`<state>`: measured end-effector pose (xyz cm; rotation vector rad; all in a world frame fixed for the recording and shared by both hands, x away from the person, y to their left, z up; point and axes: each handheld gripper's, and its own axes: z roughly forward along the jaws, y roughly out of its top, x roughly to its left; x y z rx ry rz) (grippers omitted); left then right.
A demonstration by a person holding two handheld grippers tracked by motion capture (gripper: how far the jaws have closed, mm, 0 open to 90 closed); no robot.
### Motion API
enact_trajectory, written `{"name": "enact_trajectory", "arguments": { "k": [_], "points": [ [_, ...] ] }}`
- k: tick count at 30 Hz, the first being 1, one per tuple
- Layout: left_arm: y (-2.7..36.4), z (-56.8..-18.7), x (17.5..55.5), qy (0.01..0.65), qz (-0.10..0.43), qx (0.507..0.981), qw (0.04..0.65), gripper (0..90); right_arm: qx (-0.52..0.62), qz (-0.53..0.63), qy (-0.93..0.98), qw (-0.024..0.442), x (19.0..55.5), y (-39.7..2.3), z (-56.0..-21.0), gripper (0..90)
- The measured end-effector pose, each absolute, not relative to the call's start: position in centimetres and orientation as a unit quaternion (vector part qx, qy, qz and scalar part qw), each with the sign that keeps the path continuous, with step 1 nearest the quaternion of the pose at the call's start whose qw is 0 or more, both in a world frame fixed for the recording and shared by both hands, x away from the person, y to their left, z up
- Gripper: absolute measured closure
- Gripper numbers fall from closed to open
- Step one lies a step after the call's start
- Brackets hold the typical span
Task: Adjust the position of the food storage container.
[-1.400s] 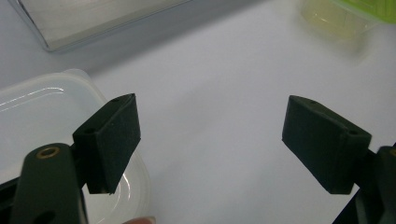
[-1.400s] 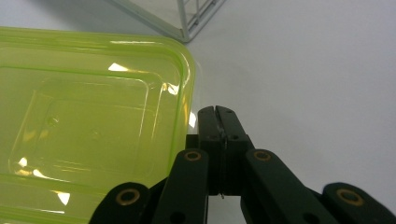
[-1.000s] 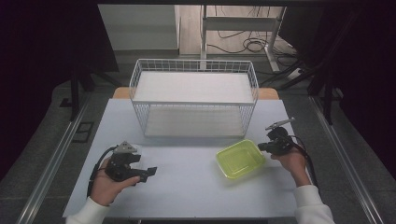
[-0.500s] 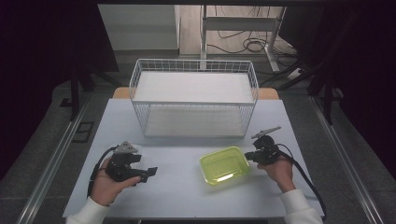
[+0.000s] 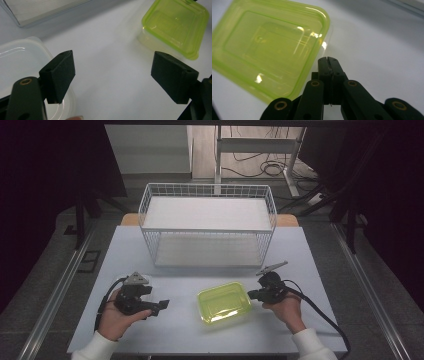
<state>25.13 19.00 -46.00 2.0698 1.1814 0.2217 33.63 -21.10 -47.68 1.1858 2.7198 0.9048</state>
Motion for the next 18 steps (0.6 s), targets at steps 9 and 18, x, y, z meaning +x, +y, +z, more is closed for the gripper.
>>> {"name": "enact_trajectory", "arguments": {
  "k": [9,18],
  "points": [
    [18.9,-46.1,25.2,0.459,0.084,0.807,0.363,19.3,0.362,0.293,0.885,-0.001,31.5,-19.6,-48.0,89.0],
    [18.7,-46.4,25.2,0.455,0.082,0.810,0.360,19.2,0.340,0.296,0.892,-0.019,29.6,-18.2,-48.2,89.0]
  ]
}}
